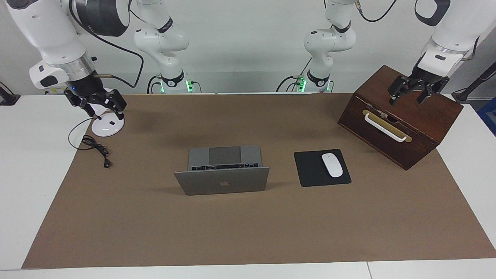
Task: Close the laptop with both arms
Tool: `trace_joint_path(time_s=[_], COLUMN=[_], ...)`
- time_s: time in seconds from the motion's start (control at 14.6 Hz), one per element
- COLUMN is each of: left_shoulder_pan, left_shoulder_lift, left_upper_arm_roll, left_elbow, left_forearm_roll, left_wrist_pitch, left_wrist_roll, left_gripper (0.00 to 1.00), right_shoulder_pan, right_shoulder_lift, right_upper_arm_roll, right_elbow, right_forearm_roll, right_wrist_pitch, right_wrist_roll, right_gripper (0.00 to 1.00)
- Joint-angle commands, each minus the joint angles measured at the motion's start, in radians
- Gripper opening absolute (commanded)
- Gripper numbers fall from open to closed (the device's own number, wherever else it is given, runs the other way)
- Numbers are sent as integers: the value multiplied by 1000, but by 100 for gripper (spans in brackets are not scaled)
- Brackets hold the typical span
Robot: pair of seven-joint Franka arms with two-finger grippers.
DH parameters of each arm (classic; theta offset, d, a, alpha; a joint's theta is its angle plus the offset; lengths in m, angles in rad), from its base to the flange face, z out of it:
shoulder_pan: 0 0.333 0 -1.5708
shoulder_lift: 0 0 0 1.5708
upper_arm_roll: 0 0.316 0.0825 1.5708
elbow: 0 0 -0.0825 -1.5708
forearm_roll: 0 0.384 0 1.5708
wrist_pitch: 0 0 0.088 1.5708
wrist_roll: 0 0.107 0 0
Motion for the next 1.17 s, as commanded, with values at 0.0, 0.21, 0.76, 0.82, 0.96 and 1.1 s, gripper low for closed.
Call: trace_joint_path(time_s=[0.0, 0.21, 0.76, 0.82, 0.96, 1.1], left_shoulder_pan=[1, 3, -3, -5, -2, -2], left_shoulder_lift=[-5, -5, -5, -5, -6, -8], left_upper_arm_roll=[-1, -1, 0, 2, 2, 2], left_elbow=[8, 8, 6, 6, 3, -4], left_forearm_roll=[-1, 0, 0, 2, 2, 2], left_wrist_pitch=[6, 4, 9, 9, 12, 33], left_wrist_roll=[-10, -10, -7, -9, -12, -12], left_gripper=[100, 100, 100, 100, 100, 100], right_shoulder_pan=[-9, -9, -9, -10, -10, -9], right_shoulder_lift=[-25, -25, -25, -25, -25, -25], right_upper_arm_roll=[6, 6, 6, 6, 6, 6], right_elbow=[-34, -34, -34, -34, -34, -34], right_forearm_roll=[14, 14, 14, 14, 14, 14], right_wrist_pitch=[25, 25, 33, 33, 36, 38], right_wrist_roll=[5, 4, 2, 1, 1, 1], right_gripper=[100, 100, 100, 100, 100, 100])
